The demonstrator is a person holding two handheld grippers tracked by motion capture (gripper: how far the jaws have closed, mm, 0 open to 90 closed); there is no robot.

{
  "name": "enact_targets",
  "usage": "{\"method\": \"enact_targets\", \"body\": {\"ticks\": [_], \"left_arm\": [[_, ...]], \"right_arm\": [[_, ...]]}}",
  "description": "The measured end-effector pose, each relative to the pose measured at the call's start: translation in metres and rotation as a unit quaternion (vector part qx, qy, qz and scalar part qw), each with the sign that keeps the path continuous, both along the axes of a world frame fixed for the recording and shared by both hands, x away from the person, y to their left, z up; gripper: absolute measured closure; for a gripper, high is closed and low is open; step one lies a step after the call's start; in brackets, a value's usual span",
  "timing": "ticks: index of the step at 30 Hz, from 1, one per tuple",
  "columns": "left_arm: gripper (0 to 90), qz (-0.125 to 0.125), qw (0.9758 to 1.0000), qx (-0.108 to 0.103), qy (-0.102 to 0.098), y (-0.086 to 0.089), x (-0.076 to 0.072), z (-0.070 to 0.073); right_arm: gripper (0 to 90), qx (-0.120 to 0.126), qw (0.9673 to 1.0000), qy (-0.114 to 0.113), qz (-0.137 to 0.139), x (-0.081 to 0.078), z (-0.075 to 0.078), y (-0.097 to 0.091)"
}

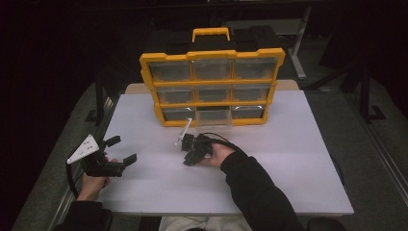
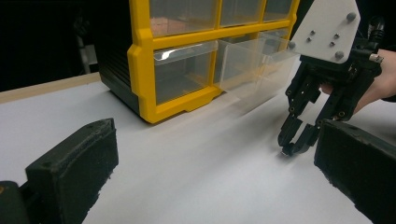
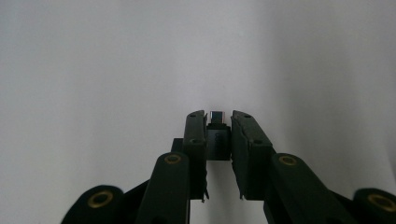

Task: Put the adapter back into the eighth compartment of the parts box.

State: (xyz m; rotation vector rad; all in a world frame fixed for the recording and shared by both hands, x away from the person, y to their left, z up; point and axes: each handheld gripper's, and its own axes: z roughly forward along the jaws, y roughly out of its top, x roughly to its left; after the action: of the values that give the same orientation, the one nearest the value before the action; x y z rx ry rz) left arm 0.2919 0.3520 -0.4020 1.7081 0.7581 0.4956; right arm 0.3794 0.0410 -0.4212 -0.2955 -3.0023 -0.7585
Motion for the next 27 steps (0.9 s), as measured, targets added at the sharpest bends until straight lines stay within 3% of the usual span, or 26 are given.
{"method": "enact_targets", "body": {"ticks": [27], "left_arm": [[0.0, -0.001, 1.0, 0.003, 0.001, -0.001, 0.0, 0.0]], "right_arm": [[75.0, 0.009, 0.9999, -0.012, -0.001, -0.003, 0.024, -0.02]]}}
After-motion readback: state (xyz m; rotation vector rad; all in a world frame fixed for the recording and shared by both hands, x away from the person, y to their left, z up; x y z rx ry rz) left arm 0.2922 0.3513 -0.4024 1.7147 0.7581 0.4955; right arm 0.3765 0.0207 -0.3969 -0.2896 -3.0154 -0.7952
